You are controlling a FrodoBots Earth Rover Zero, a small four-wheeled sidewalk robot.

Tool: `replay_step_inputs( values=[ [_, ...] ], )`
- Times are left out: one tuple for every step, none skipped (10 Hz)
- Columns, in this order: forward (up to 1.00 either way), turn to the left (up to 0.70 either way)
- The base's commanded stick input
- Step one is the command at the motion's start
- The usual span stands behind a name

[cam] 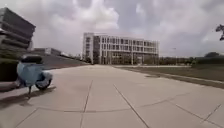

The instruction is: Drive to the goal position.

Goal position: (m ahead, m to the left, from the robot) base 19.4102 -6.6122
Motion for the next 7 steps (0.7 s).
replay_step_inputs(
  values=[
    [0.50, 0.33],
    [0.50, -0.02],
    [0.50, -0.02],
    [0.50, -0.02],
    [0.50, -0.02],
    [0.50, -0.02],
    [0.50, -0.02]
  ],
)
